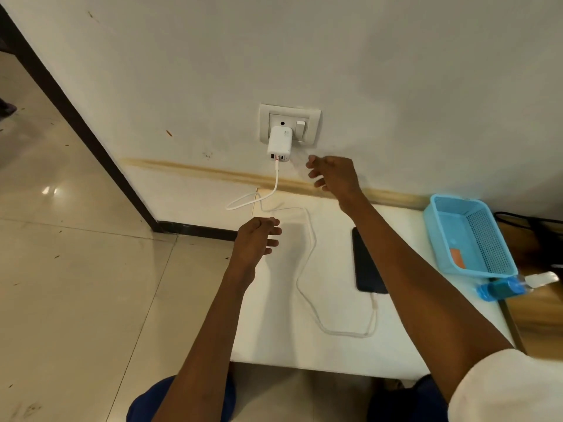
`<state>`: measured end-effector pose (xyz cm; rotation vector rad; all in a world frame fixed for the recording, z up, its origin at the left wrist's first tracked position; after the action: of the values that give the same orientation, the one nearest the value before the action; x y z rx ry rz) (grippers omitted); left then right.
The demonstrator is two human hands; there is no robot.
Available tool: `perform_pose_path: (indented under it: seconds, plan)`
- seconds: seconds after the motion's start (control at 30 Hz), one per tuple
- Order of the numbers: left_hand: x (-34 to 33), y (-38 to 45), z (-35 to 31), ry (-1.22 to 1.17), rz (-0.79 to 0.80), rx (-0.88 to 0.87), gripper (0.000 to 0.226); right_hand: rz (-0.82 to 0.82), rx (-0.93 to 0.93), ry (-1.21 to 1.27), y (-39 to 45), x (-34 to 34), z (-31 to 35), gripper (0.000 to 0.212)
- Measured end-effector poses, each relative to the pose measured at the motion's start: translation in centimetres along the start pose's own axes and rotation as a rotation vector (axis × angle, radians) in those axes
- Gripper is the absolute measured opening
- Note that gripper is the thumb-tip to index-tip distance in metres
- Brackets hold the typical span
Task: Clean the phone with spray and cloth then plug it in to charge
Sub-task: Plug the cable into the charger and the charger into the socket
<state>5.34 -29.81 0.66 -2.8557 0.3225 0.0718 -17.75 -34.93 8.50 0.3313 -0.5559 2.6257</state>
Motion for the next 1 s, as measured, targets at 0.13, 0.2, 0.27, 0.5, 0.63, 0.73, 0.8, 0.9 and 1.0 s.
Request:
perform_pose_path:
  seconds: [0.13, 0.2, 0.27, 0.5, 0.63, 0.73, 0.8, 0.9, 1.0]
  plan:
    - [-0.8, -0.2, 0.1, 0.019, 0.029, -0.004, 0.019, -0.005, -0.009, -0.231, -1.4, 4.3, -6.1, 0.021]
    - [-1.3, -0.3, 0.2, 0.04, 0.046, -0.006, 0.02, -0.065, -0.005, -0.409, -1.7, 6.9, -9.2, 0.021]
    - [-1.8, -0.4, 0.4, 0.067, 0.072, -0.001, 0.02, -0.102, 0.018, -0.625, -2.2, 8.9, -11.7, 0.027]
    - [-5.0, -0.5, 1.0, 0.143, 0.146, 0.02, 0.024, 0.195, 0.26, -1.406, -4.5, 11.7, -16.2, 0.09]
    - [-6.8, -0.5, 1.5, 0.187, 0.193, 0.003, 0.024, 0.28, 0.361, -1.613, -4.4, 10.8, -15.8, 0.101]
    - [-7.5, -0.3, 1.9, 0.232, 0.207, 0.0, 0.023, 0.353, 0.341, -1.665, -3.7, 10.1, -15.5, 0.1]
    - [-7.5, -0.1, 2.1, 0.257, 0.201, -0.005, 0.023, 0.378, 0.289, -1.655, -3.4, 10.2, -15.3, 0.097]
    - [-6.9, 0.1, 2.3, 0.313, 0.181, -0.018, 0.022, 0.37, 0.253, -1.648, -3.2, 10.6, -14.9, 0.091]
    - [-5.9, 0.4, 2.4, 0.482, 0.153, -0.052, 0.025, 0.385, 0.149, -1.588, -2.8, 11.2, -15.1, 0.091]
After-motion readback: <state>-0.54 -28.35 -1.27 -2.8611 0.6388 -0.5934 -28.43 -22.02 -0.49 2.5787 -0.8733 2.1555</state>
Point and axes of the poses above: each hand's wrist, its own y-axis towards the middle knuckle, its own x-axis out of the back of the hand, z = x × y, the point moved 7 cm from there along y, towards the middle knuckle, and after that the axes turned 12 degrees about -x, right-handed, at the moved point
